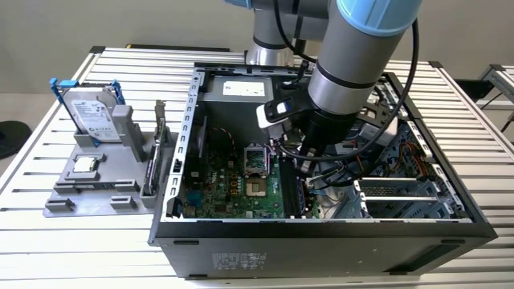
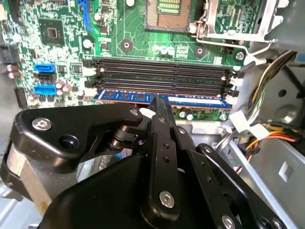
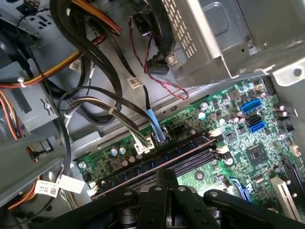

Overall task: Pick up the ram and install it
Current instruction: 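Press down the ram until it locks into place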

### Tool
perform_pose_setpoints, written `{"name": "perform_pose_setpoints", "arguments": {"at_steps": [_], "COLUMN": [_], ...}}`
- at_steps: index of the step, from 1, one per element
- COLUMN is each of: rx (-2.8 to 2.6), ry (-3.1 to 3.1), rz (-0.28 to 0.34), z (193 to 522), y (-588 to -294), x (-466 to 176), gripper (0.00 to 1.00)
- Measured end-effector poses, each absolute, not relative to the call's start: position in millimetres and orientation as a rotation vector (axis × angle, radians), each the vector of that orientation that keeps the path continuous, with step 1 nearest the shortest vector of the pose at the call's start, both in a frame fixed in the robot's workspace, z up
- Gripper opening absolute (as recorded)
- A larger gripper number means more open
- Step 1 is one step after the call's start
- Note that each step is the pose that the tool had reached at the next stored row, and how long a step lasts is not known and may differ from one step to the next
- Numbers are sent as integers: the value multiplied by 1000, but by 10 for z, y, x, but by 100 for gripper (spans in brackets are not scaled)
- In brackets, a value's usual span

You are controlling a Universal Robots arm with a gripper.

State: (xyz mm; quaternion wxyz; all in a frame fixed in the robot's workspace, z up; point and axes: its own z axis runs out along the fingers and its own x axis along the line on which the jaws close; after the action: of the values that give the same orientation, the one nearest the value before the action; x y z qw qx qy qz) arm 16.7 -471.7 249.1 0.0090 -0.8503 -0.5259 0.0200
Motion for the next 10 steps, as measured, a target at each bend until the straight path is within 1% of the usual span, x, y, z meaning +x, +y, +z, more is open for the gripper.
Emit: {"name": "perform_pose_setpoints", "arguments": {"at_steps": [10], "rx": [-2576], "ry": [-1769], "rz": [64], "z": [2490], "y": [-4706], "x": [167], "gripper": [0]}}
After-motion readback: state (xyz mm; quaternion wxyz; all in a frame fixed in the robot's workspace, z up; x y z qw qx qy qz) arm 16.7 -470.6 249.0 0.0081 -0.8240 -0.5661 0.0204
